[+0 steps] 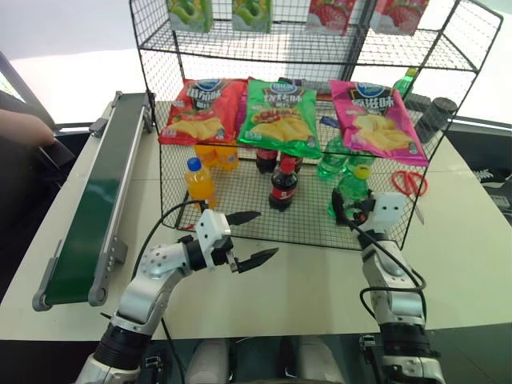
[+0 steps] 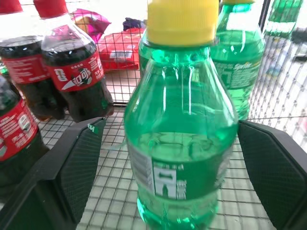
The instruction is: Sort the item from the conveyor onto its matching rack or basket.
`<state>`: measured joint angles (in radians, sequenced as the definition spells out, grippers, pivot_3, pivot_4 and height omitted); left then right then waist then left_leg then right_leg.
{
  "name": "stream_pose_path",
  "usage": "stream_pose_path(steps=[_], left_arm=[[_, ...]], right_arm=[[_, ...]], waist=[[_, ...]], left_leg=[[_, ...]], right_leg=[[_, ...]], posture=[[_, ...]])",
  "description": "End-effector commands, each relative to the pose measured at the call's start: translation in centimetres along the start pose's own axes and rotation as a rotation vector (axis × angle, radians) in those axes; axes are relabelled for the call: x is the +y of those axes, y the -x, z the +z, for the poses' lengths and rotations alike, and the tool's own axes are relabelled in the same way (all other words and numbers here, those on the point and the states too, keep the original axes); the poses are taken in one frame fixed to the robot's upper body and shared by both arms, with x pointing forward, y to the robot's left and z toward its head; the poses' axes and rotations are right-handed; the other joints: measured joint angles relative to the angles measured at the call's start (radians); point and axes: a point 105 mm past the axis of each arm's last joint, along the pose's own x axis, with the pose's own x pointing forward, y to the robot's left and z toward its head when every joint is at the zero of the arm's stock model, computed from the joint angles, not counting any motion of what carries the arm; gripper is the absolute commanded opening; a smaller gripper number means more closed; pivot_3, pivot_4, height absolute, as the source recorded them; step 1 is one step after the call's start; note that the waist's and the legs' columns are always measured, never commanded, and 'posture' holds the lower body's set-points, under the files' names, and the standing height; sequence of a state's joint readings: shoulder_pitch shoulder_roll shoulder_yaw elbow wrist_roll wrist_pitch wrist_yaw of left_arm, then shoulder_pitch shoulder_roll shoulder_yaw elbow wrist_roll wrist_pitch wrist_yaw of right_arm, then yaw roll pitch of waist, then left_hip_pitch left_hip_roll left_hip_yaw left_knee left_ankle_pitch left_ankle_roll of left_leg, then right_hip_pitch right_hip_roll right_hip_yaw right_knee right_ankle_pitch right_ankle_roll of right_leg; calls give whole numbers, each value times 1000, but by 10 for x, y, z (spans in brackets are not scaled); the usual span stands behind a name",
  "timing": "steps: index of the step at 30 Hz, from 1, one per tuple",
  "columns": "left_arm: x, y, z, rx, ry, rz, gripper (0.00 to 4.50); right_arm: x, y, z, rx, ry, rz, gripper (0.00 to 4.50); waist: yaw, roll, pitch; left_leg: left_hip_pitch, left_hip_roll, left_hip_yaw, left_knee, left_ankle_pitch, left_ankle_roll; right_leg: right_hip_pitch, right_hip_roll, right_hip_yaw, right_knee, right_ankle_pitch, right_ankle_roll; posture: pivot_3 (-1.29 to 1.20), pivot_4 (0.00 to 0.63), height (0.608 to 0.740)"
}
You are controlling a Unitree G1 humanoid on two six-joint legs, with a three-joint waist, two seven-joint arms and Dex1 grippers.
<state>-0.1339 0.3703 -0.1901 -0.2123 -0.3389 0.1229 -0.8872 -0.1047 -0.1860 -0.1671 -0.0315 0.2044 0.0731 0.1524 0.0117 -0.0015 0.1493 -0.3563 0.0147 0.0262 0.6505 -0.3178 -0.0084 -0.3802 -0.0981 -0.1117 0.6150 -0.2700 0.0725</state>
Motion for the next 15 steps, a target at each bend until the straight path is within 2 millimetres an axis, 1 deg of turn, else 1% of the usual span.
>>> stream_pose_path(steps=[1, 4, 6, 9, 13, 15], left_arm=[[0, 0, 13, -32, -33, -16, 4500], [5, 6, 14, -24, -19, 10, 4500], [12, 14, 13, 1, -23, 47, 4500], [28, 35, 8, 74, -32, 137, 4500], [45, 65, 7, 129, -45, 240, 4500], [54, 87, 2, 184, -51, 304, 4500]], right_arm=[[2, 14, 25, -58, 76, 45, 4473], [7, 28, 34, -59, 128, 103, 4473], [13, 38, 38, -52, 173, 169, 4473], [19, 55, 43, -27, 214, 293, 4473], [13, 71, 45, 13, 203, 384, 4473], [0, 79, 47, 34, 190, 406, 4473]], waist=[[1, 1, 0], [1, 1, -1], [0, 1, -1], [1, 1, -1], [2, 1, -1], [2, 0, -1]], left_leg=[[0, 0, 0, 0, 0, 0], [0, 0, 0, 0, 0, 0], [1, 0, 0, 0, 0, 0], [1, 1, 0, 0, 0, 0], [1, 1, 0, 0, 0, 0], [1, 1, 0, 0, 0, 0]], right_leg=[[0, 0, 0, 0, 0, 0], [0, 0, 0, 0, 0, 0], [0, 0, 0, 0, 0, 0], [0, 1, 0, 0, 0, 0], [0, 1, 0, 0, 0, 0], [0, 0, 0, 0, 0, 0]], posture=[[0, 150, 724], [0, 150, 724], [0, 150, 724], [0, 150, 724], [0, 150, 724], [0, 150, 724]])
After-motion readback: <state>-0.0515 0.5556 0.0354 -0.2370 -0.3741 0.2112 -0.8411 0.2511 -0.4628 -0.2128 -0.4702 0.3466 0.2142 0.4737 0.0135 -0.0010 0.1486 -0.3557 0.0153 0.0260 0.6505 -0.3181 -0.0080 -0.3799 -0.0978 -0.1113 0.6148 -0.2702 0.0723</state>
